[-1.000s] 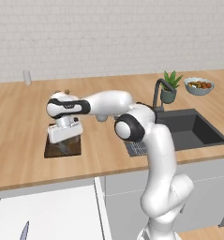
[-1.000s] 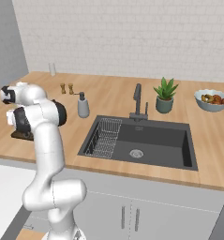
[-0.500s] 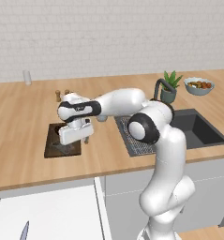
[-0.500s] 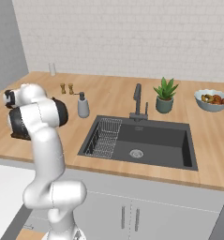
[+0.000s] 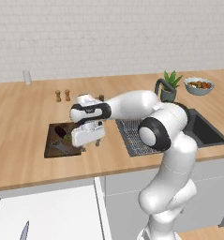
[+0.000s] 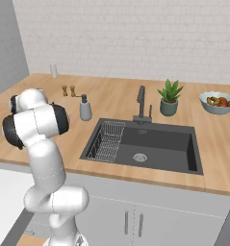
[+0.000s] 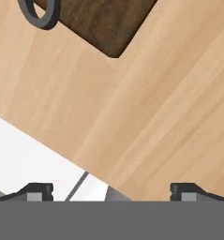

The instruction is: Place the appropriate cutting tool for cutting the eggplant skin on the cutting board.

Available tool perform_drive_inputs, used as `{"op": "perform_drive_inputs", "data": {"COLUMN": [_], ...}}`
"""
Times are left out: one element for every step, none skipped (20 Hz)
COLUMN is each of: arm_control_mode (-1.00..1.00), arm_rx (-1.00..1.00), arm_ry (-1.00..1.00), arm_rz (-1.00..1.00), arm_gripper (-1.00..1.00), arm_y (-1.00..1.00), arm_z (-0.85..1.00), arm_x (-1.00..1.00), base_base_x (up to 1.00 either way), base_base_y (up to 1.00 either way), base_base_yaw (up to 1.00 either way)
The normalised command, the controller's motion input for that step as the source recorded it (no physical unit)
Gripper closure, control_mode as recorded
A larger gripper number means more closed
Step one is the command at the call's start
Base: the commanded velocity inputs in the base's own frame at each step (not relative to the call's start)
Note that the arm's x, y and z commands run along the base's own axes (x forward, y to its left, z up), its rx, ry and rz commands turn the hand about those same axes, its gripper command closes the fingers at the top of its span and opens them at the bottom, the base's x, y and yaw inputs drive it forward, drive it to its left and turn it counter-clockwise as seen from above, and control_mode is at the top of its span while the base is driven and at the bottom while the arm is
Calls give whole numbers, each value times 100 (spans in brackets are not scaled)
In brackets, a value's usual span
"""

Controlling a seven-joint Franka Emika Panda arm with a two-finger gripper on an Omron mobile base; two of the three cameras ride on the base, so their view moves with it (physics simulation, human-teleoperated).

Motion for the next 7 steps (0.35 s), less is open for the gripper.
{"op": "perform_drive_inputs", "data": {"arm_control_mode": [-100, -100, -100, -100, -100, -100, -100], "arm_rx": [3, 3, 3, 3, 3, 3, 3], "arm_ry": [0, 0, 0, 0, 0, 0, -1], "arm_rz": [0, 0, 0, 0, 0, 0, 0], "arm_gripper": [-100, -100, -100, -100, -100, -100, -100], "arm_y": [-38, -37, -33, -31, -33, -36, -36], "arm_z": [0, 0, 0, 0, 0, 0, 0], "arm_x": [-19, -18, -19, -20, -24, -27, -28], "base_base_x": [0, 0, 0, 0, 0, 0, 0], "base_base_y": [0, 0, 0, 0, 0, 0, 0], "base_base_yaw": [0, 0, 0, 0, 0, 0, 0]}}
